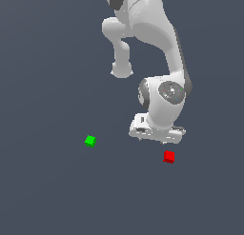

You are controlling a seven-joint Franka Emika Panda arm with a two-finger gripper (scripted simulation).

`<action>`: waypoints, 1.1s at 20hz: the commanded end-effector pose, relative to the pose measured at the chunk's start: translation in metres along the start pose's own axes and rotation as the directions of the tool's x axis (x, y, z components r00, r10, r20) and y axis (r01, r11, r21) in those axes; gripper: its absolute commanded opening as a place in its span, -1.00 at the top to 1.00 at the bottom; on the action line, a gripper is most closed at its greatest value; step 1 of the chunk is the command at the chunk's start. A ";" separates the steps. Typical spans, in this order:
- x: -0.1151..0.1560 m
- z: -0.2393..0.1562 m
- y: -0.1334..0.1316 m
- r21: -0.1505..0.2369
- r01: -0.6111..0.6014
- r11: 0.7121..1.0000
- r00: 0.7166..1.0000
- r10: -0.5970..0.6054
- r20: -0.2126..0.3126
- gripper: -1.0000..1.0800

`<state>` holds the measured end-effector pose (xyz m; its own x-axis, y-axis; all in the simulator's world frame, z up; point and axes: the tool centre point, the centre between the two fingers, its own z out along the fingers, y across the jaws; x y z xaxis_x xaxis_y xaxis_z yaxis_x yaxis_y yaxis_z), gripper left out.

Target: Stack the red cube on top of the green cube.

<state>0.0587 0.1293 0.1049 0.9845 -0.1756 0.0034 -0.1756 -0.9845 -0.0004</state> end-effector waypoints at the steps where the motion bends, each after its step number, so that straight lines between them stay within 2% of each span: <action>1: 0.004 0.008 -0.022 0.000 -0.013 1.000 1.000 0.013 0.000 -0.92; 10: 0.018 0.027 -0.076 0.000 -0.042 0.999 0.999 0.042 0.002 -0.92; 22: 0.025 0.035 -0.099 -0.001 -0.054 0.999 0.999 0.054 0.003 -0.92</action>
<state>0.1000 0.2211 0.0702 0.9739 -0.2270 -0.0003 -0.2270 -0.9739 0.0000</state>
